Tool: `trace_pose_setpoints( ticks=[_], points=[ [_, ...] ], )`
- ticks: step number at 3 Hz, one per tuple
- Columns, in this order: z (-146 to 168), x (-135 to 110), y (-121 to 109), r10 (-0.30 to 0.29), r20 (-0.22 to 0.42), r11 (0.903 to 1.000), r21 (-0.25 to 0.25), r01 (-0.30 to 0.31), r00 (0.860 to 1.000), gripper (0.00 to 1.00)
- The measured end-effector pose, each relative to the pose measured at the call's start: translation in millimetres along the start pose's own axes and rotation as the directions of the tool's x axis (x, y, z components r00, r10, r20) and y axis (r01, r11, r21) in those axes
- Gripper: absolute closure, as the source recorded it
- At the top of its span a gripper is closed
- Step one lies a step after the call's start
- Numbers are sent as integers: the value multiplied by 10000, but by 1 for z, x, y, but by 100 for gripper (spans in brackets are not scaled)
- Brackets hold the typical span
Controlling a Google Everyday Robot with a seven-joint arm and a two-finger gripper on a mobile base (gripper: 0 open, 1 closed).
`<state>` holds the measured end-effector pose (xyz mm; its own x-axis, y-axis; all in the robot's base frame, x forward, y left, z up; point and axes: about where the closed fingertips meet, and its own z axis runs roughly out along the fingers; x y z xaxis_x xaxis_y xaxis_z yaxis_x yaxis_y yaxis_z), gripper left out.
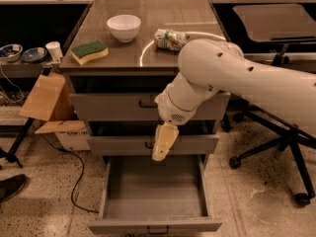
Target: Open top drawer
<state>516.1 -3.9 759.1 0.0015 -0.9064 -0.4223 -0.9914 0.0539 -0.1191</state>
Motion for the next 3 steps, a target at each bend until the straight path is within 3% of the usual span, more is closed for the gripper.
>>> trace_pose_setpoints(
  ticks=[2,3],
  points=[
    [7,1,-13,295,150,9995,51,-296,9995,0],
    [27,11,-34,706,-197,9975,5,-706,9973,0]
  ],
)
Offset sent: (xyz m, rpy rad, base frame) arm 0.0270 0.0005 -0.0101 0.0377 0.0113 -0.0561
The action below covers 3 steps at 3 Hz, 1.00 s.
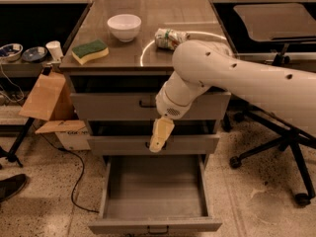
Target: Open top drawer
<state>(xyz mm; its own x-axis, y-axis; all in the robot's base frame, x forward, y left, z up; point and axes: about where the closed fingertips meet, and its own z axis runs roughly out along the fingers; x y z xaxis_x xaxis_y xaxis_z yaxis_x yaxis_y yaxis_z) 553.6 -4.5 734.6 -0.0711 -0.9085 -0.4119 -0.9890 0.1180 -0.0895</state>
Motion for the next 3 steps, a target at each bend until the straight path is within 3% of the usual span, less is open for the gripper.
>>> trace_pose_setpoints(
  ticks=[1,2,3],
  points=[
    [23,10,-28,401,-545,9991,131,-394,9977,0],
    [37,22,-58,839,-545,9955,485,-813,9950,0],
    [42,41,-83,1481,-18,9843,977,-1472,9890,0]
  ],
)
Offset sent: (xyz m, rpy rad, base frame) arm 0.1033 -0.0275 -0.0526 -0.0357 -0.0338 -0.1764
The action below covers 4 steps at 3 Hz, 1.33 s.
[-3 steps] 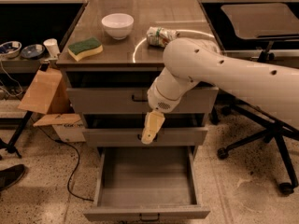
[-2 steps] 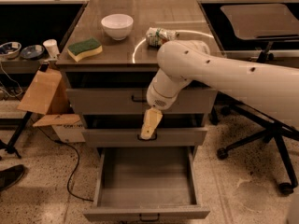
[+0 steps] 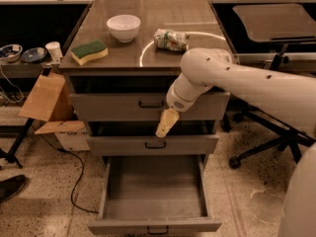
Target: Open top drawer
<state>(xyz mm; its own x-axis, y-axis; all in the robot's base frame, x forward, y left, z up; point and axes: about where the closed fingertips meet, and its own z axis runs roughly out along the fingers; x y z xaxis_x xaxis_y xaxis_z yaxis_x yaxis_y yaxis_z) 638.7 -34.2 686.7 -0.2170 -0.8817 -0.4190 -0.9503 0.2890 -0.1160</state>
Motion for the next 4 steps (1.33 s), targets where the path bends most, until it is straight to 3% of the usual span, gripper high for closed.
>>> trace_pose_setpoints(
  ticks=[2,4],
  points=[
    [6,23,-37,1042,1064,9893,909,-1141,9888,0],
    [10,31,-53,1455,1504,9786,1235,-1646,9778,0]
  ],
)
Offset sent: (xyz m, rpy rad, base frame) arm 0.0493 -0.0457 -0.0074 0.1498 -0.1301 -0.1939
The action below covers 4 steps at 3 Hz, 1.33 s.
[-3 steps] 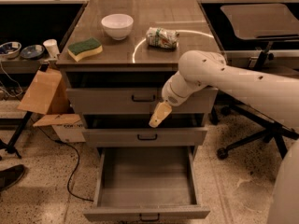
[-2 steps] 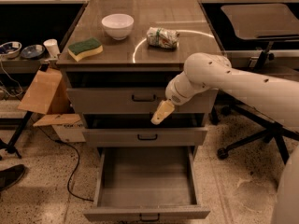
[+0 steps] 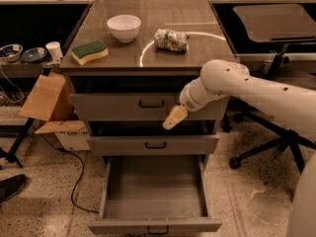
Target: Open top drawer
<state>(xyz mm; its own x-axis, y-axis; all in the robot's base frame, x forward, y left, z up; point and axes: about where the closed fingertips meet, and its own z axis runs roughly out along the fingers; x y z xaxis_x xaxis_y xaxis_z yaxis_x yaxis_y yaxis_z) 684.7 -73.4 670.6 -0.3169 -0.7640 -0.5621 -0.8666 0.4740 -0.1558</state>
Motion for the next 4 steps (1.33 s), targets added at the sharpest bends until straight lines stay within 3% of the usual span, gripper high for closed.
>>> trace_pose_setpoints(
  ticks=[1,2,3,4],
  points=[
    [8,0,-4,15,-162,9993,-365,-21,9999,0],
    [20,3,-7,-222,-607,9935,-1132,152,9979,0],
    [13,14,6,-708,-1410,9777,-2061,406,9875,0],
    [11,13,5,-708,-1410,9777,-2061,406,9875,0]
  ],
)
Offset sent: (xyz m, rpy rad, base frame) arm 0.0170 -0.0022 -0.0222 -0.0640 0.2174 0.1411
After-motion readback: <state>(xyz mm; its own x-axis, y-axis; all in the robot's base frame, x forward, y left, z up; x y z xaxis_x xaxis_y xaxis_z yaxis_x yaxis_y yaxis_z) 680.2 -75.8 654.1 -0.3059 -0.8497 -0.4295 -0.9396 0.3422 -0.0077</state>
